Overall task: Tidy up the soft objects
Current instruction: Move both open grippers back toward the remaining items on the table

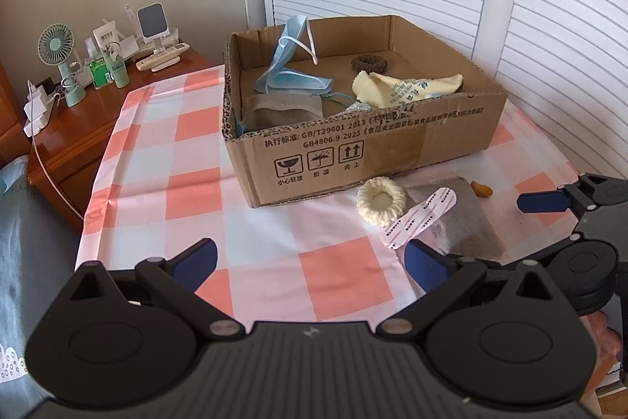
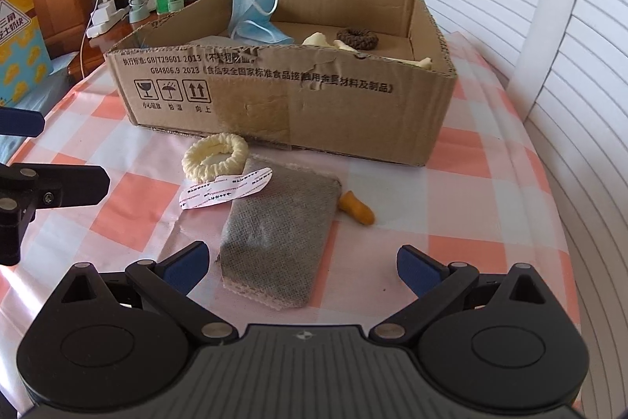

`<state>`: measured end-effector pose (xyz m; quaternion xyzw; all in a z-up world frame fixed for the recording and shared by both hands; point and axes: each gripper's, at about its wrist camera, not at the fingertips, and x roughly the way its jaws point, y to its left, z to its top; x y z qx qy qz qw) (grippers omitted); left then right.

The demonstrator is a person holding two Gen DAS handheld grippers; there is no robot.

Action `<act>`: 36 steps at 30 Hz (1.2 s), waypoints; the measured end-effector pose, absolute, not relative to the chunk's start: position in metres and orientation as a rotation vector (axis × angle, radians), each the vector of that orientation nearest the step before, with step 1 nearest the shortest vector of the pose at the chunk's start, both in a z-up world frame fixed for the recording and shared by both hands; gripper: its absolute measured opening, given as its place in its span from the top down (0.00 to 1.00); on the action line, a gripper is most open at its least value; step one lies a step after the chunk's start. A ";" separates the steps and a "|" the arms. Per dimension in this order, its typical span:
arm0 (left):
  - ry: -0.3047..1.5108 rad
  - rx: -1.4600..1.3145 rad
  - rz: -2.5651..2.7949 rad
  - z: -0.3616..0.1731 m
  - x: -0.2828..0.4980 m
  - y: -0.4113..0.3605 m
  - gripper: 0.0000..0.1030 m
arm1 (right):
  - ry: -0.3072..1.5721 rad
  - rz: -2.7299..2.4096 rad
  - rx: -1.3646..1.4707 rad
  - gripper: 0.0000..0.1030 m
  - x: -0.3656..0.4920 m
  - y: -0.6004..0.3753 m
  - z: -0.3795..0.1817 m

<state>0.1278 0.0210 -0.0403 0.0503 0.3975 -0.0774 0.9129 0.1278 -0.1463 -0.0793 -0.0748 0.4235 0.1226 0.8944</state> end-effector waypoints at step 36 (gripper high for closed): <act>0.801 0.076 -0.074 -0.049 0.141 0.053 0.02 | 0.781 0.592 -0.116 0.00 0.145 -0.122 -0.067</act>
